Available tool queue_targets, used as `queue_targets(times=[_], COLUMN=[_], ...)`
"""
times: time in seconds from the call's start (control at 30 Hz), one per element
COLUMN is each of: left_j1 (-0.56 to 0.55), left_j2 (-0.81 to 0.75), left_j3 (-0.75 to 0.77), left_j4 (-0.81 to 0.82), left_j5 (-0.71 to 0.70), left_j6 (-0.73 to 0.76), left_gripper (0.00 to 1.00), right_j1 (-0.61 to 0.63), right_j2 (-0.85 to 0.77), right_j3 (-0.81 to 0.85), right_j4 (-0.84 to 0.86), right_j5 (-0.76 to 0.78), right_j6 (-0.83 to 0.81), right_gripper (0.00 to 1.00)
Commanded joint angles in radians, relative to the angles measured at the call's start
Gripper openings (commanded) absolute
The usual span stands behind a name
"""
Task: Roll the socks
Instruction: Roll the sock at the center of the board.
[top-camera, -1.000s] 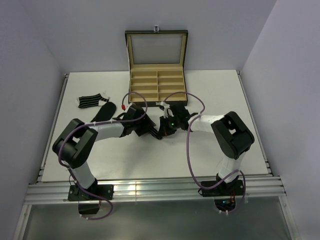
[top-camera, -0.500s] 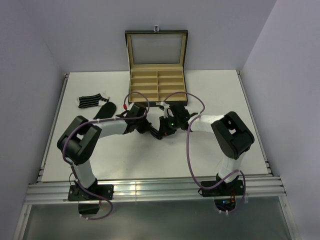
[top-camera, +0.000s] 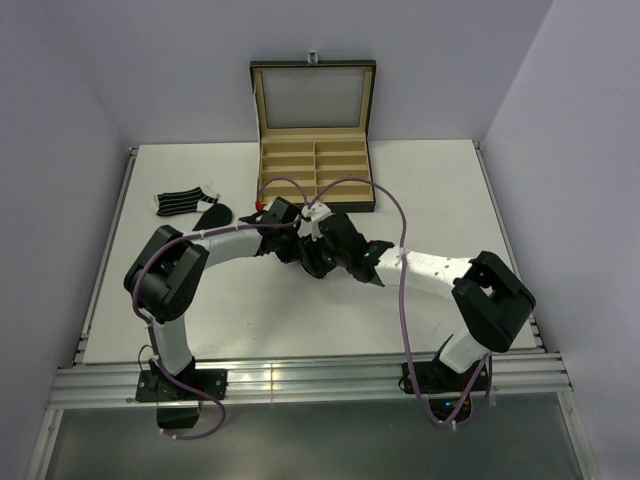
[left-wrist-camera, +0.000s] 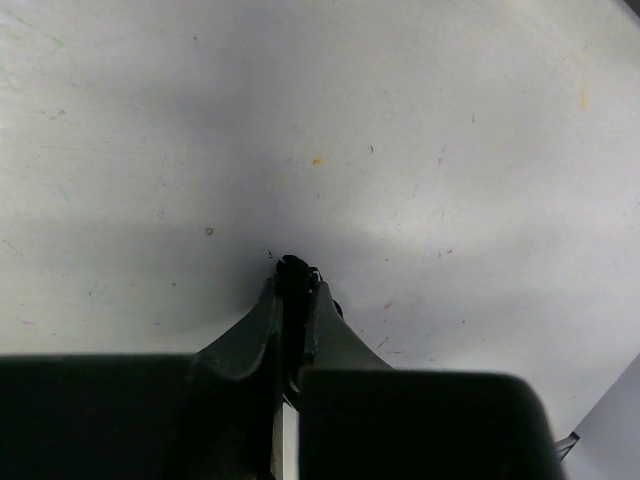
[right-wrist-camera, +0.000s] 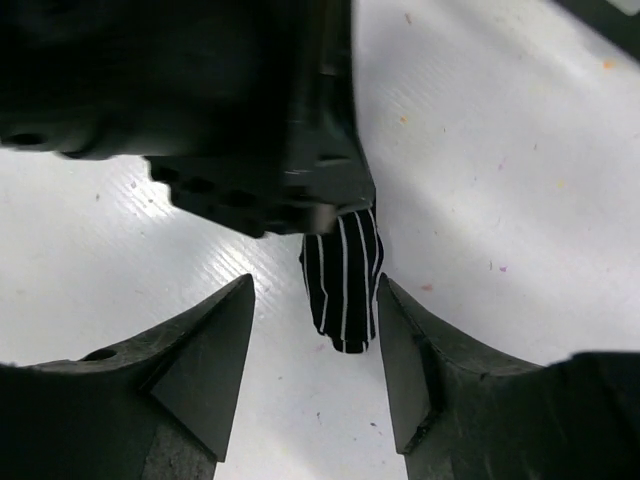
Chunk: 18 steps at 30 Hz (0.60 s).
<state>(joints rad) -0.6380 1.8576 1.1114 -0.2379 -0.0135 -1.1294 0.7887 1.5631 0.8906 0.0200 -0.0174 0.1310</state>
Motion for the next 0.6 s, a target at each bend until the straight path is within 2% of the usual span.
queue_targets(times=[0.0, 0.23, 0.57], left_j1=[-0.012, -0.012, -0.011], left_j2=[0.043, 0.052, 0.055], left_j3=[0.018, 0.041, 0.033], left_j4=[-0.150, -0.159, -0.153], left_j5=[0.000, 0.004, 0.029], left_j6=[0.069, 0.080, 0.083], left_gripper=[0.00, 0.00, 0.00], right_j1=[0.069, 0.118, 0.130], right_j2=[-0.002, 0.081, 0.164], right_j3=[-0.021, -0.033, -0.033], right_j4=[0.063, 0.127, 0.147], right_j5=[0.218, 0.269, 0.243], right_j6=[-0.080, -0.108, -0.108], right_gripper=[0.60, 0.61, 0.58])
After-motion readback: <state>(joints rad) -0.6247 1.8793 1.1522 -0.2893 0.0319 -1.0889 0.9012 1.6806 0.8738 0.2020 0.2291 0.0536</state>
